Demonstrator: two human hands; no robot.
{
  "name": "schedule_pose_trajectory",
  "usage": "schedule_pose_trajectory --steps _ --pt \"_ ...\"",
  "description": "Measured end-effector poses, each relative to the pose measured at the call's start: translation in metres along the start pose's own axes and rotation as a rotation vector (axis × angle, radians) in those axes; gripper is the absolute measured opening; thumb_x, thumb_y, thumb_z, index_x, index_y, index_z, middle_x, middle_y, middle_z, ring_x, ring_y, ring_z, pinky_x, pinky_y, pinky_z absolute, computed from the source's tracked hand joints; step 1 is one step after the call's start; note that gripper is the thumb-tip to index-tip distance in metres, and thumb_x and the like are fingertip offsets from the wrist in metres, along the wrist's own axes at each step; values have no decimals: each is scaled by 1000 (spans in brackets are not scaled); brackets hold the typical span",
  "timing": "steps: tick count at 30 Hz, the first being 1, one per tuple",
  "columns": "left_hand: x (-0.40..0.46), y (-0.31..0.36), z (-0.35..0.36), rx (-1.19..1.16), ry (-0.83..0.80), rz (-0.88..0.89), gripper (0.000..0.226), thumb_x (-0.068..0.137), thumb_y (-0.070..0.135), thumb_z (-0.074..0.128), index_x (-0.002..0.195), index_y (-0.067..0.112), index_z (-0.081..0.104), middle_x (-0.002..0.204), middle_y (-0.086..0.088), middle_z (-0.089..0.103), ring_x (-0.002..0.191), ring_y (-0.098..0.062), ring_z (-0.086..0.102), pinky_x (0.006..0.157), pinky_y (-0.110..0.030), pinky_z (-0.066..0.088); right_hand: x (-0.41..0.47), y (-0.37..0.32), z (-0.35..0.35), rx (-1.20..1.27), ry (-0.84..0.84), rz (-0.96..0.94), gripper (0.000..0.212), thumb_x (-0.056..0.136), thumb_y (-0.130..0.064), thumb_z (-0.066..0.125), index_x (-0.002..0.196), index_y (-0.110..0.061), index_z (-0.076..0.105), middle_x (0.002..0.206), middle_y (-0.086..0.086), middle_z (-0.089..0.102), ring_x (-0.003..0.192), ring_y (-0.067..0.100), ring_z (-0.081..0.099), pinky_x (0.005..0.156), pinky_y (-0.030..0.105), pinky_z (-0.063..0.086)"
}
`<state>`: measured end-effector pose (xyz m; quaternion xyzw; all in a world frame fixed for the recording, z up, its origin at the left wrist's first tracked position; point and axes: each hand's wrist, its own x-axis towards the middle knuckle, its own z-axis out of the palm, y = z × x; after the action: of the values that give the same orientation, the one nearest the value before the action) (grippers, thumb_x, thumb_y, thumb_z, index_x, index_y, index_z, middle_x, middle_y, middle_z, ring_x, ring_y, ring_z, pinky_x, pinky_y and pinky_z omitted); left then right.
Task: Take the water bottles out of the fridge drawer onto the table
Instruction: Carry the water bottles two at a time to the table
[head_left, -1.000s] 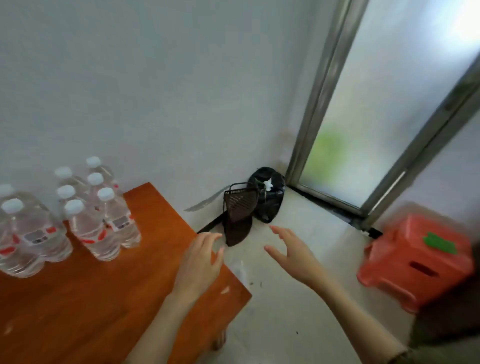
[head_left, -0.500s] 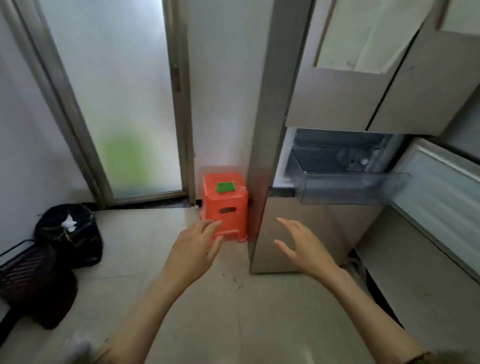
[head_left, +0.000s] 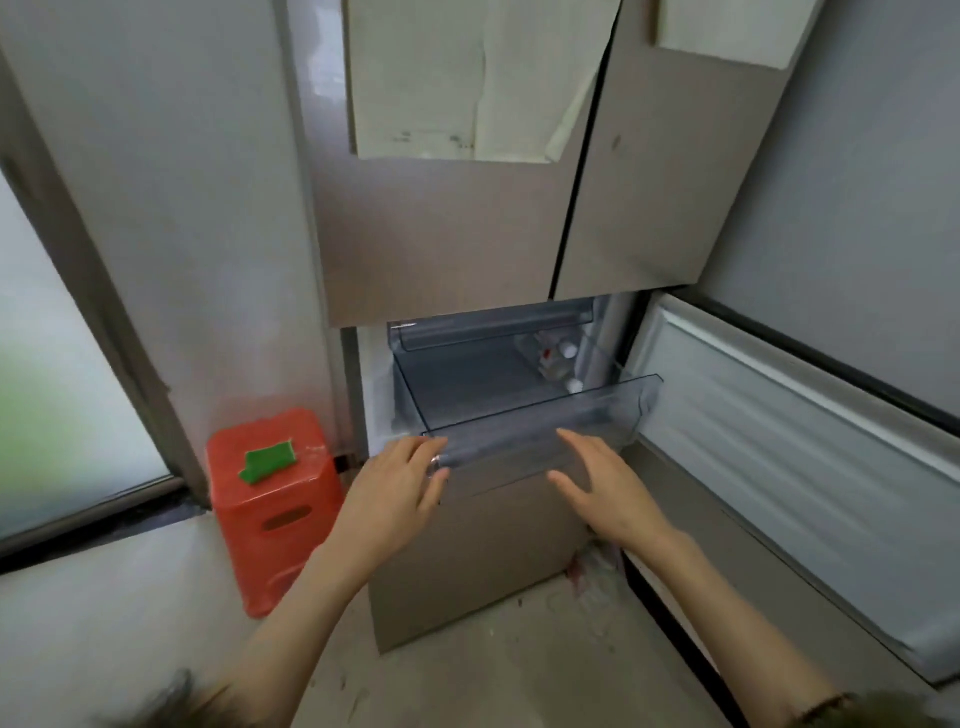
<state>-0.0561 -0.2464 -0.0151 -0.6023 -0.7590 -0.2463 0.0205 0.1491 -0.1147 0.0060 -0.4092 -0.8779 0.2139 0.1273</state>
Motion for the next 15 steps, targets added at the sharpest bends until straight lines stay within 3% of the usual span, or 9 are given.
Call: schedule_pose_trajectory --steps 7,15 --pt "124 17 54 -28 -125 70 43 96 33 40 136 17 41 133 -5 48 119 -22 48 95 -35 42 92 75 -25 21 25 98 56 93 -38 48 144 -21 29 149 1 33 138 19 30 110 33 28" --pt "237 26 126 -62 -243 -80 43 96 32 38 138 19 37 136 -5 43 121 -23 44 98 -34 40 221 158 -36 -21 -23 72 41 93 -27 52 129 -9 50 129 13 54 119 29 48 98 35 37"
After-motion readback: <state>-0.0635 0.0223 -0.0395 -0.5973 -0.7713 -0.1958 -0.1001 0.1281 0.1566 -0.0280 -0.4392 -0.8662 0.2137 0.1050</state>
